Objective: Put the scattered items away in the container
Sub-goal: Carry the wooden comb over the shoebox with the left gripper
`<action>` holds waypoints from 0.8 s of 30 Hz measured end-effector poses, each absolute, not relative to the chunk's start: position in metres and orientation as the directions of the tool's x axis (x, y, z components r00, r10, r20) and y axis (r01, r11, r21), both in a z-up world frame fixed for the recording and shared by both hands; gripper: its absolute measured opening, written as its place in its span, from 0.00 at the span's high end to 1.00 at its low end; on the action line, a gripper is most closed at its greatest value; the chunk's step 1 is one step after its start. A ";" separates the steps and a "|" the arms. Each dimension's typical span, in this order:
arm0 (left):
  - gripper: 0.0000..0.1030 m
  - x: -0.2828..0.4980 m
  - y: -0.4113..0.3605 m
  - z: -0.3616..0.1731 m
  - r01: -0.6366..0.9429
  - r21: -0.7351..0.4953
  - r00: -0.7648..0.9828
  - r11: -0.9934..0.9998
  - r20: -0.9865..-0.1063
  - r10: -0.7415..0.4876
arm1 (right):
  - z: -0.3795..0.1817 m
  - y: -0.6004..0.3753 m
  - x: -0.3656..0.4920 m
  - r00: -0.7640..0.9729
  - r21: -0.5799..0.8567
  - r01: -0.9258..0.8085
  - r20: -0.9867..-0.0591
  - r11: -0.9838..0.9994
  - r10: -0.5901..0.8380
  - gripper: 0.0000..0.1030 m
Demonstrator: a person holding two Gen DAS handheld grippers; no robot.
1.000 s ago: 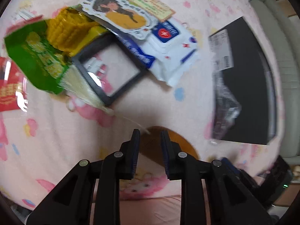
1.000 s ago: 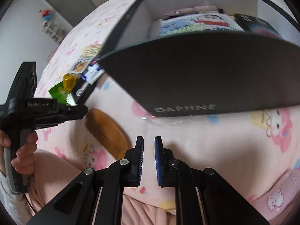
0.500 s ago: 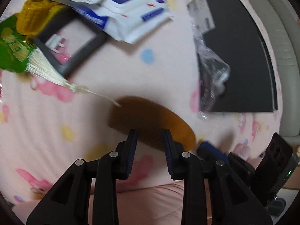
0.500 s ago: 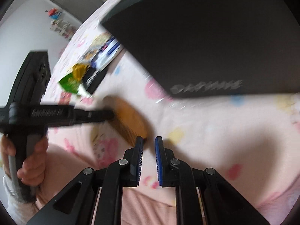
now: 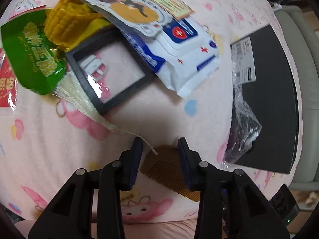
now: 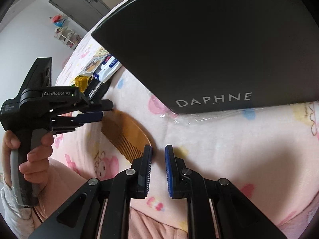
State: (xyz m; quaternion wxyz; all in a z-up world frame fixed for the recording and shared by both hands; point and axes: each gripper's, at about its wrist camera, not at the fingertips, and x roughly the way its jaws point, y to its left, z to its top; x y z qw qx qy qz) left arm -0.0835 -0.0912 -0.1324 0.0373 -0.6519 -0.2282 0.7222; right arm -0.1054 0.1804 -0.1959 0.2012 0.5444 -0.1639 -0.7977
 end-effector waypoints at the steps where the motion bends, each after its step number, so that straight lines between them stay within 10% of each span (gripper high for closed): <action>1: 0.63 -0.080 -0.090 -0.131 0.225 -0.377 -0.140 -0.898 -0.925 0.353 | -0.195 0.181 -0.104 -0.330 0.477 0.143 -0.803 -0.867 -0.496 0.89; 24: 0.63 -0.046 -0.112 -0.105 0.152 -0.339 -0.109 -0.929 -0.939 0.325 | -0.190 0.191 -0.096 -0.276 0.436 0.125 -0.847 -0.891 -0.454 0.85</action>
